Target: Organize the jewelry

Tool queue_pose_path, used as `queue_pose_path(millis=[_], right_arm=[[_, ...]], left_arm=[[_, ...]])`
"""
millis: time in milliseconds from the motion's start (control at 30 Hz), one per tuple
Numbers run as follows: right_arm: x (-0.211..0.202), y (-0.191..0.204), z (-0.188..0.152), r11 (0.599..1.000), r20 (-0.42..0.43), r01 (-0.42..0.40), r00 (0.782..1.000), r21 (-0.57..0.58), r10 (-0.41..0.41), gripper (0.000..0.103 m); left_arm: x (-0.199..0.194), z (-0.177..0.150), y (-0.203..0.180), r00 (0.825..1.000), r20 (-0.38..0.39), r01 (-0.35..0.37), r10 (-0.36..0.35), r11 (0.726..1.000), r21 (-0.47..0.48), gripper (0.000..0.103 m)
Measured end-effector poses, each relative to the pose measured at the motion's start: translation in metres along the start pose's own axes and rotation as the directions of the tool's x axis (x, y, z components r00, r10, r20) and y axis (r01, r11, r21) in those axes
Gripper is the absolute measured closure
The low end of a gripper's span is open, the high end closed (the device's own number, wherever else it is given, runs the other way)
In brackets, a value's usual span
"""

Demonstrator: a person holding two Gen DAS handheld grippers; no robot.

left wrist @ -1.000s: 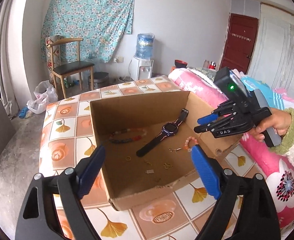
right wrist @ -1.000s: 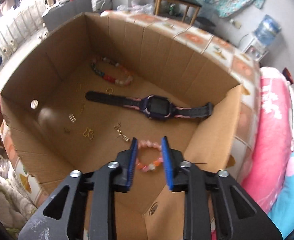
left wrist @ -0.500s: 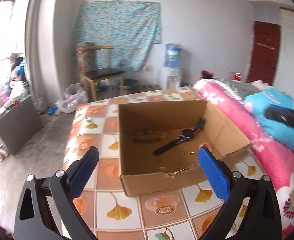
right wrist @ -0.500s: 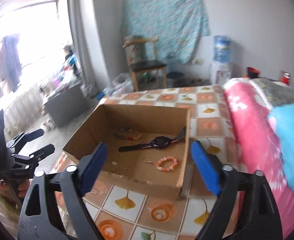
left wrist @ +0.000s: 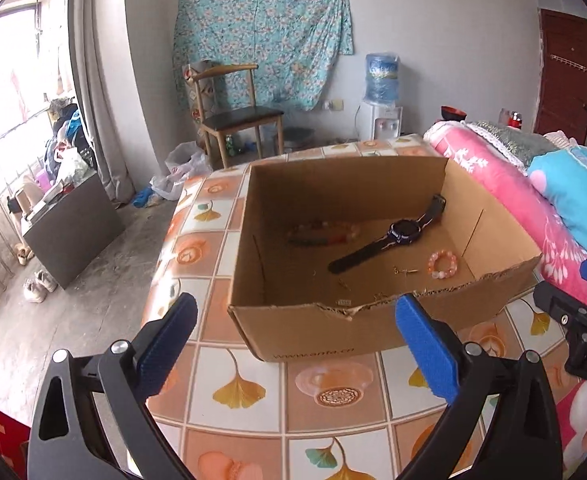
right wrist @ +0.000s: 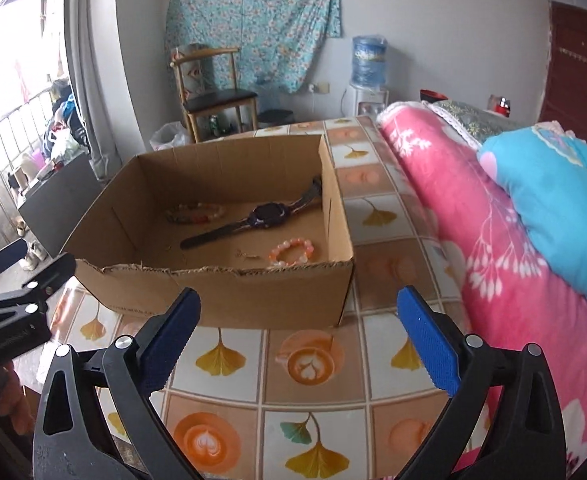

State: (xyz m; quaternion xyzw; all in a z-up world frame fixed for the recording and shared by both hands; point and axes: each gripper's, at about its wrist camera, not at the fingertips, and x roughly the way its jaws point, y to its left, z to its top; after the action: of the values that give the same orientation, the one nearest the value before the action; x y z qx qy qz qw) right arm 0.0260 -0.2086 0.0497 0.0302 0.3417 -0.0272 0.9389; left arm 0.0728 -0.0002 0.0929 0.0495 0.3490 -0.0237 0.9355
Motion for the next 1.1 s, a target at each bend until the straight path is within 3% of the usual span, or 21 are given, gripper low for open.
queue_pose_path(millis=[167,367,1100], right_arm=[[0.009,0.004,-0.006,0.999,-0.027,0.036,0.999,0.002,-0.036,0.008],[0.014,0.01,-0.008,0.999,-0.042,0.049,0.998,-0.016,-0.05,0.008],[0.024,0.013,-0.006,0.999,-0.066,0.032,0.997,-0.004,-0.033,0.008]], left_arm=[[0.016,-0.001,0.002,0.995,-0.093,-0.026,0.021,0.998,-0.056,0.006],[0.023,-0.002,0.001,0.99,-0.132,-0.049,0.041,0.997,-0.058,0.006],[0.025,-0.001,-0.009,0.99,-0.144,-0.001,-0.009,0.998,-0.064,0.006]])
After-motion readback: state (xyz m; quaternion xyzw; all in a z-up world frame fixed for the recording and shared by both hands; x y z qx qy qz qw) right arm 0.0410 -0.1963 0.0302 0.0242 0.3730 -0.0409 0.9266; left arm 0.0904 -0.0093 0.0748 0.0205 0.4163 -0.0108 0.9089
